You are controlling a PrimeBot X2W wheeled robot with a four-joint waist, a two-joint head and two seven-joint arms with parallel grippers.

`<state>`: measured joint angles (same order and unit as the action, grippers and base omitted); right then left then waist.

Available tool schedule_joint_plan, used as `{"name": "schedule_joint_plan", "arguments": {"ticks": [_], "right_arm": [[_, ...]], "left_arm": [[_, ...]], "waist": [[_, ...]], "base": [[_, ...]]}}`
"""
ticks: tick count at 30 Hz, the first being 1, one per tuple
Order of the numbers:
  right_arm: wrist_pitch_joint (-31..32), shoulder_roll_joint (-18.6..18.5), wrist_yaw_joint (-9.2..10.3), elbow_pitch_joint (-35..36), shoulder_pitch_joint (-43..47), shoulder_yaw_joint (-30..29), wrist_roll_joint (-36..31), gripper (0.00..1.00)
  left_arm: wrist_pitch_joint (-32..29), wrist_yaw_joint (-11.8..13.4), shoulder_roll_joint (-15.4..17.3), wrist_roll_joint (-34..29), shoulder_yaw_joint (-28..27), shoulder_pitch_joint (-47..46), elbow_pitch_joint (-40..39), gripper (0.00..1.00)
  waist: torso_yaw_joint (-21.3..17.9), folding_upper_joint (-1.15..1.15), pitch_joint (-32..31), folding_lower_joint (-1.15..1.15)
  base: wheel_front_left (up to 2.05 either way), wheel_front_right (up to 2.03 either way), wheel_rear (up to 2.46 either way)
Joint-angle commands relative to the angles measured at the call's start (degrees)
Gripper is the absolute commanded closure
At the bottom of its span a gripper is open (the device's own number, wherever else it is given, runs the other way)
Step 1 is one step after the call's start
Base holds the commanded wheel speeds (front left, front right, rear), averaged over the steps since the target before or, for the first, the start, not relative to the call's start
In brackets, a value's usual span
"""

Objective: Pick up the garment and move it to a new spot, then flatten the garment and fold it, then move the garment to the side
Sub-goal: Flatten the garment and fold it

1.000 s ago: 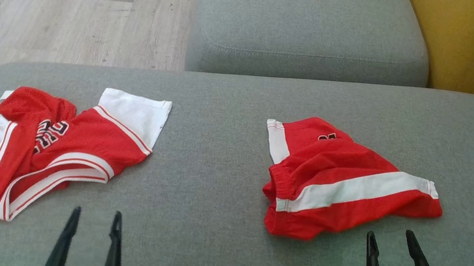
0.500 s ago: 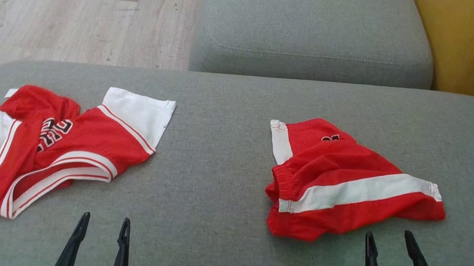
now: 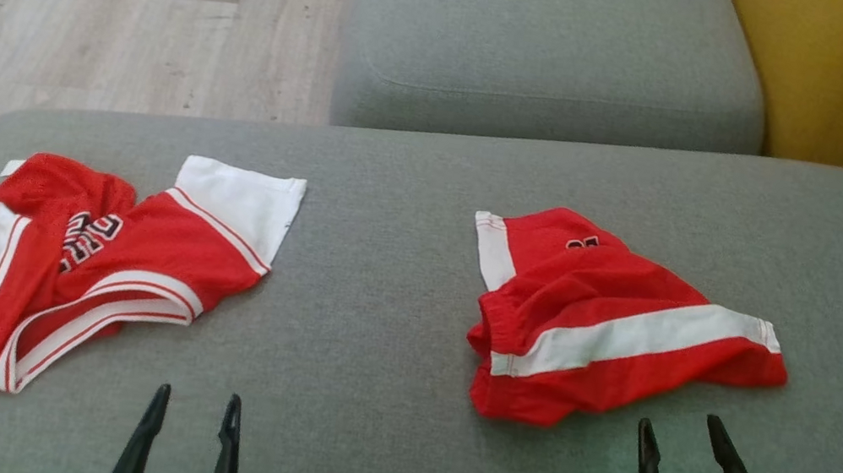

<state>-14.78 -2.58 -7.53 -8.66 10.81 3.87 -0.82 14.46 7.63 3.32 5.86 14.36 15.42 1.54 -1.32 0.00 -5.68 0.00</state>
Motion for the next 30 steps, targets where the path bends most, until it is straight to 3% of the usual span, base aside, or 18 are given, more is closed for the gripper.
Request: {"name": "schedule_joint_plan", "arguments": {"ticks": [1, 9, 20, 30], "right_arm": [[-0.2, -0.3, 0.04, 1.8, -1.7, 1.7, -0.5, 0.00], [-0.2, -0.3, 0.04, 1.9, -2.3, 2.9, -0.9, 0.00], [-0.2, -0.3, 0.04, 1.8, -3.3, 4.0, -2.0, 0.00], [-0.2, -0.3, 0.04, 2.1, -5.3, 5.6, -1.8, 0.00]], "left_arm": [[0.5, 0.1, -0.4, 0.8, -1.0, -2.6, -1.3, 0.00], [0.5, -1.7, -0.4, 3.8, 0.9, -4.7, -0.1, 0.00], [0.5, -6.5, -0.4, 8.6, 5.0, -10.8, 2.6, 0.00], [0.5, -9.7, -0.4, 13.3, 10.6, -18.5, 9.5, 0.00]], "waist": [[-0.7, 0.00, 0.4, 0.00], [-4.7, 0.00, 2.7, 0.00], [-10.2, 0.00, 5.0, 0.00], [-14.4, 0.00, 8.2, 0.00]], "base": [[0.00, 0.00, 0.00], [0.00, 0.00, 0.00], [0.00, 0.00, 0.00], [0.00, 0.00, 0.00]]}}
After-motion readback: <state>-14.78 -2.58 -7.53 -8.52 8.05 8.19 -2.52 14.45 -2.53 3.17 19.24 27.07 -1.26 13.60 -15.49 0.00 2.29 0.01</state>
